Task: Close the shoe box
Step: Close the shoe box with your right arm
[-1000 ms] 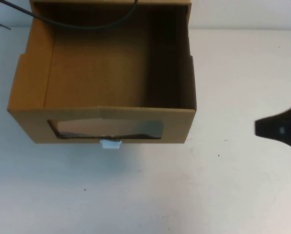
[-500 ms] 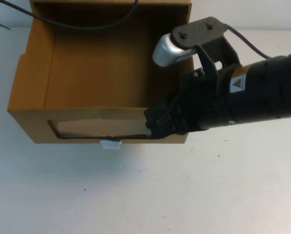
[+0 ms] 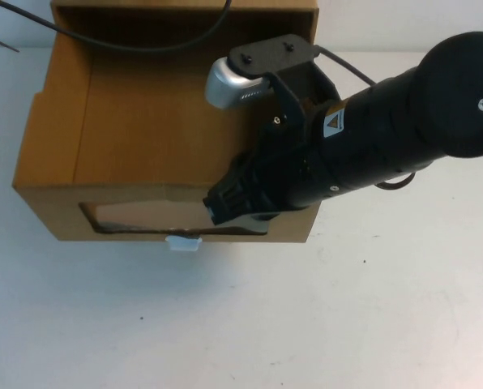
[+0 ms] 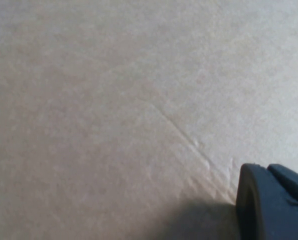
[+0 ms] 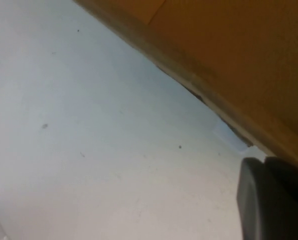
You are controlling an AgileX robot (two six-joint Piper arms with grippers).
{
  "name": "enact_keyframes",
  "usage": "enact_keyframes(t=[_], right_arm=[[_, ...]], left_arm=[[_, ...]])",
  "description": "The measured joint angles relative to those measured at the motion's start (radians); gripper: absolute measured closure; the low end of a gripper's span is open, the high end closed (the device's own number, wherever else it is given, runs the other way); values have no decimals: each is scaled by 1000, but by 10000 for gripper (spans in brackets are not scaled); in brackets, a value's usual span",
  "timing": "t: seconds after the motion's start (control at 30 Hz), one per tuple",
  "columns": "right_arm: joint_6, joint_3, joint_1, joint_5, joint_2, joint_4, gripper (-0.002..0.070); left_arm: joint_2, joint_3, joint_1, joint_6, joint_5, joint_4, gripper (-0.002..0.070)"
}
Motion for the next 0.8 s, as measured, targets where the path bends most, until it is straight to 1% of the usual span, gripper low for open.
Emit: enact_keyframes(t=[0.23, 0.53, 0.8], right_arm=[[-7, -2, 0, 59, -15, 11, 687], [-9, -2, -4, -74, 64, -6, 687], [-20, -95, -78, -122, 126, 17, 687]], left_arm=[[0, 0, 0, 0, 2, 0, 680], [0, -1, 0, 0, 6, 0, 680], [0, -1, 0, 0, 8, -6, 680]])
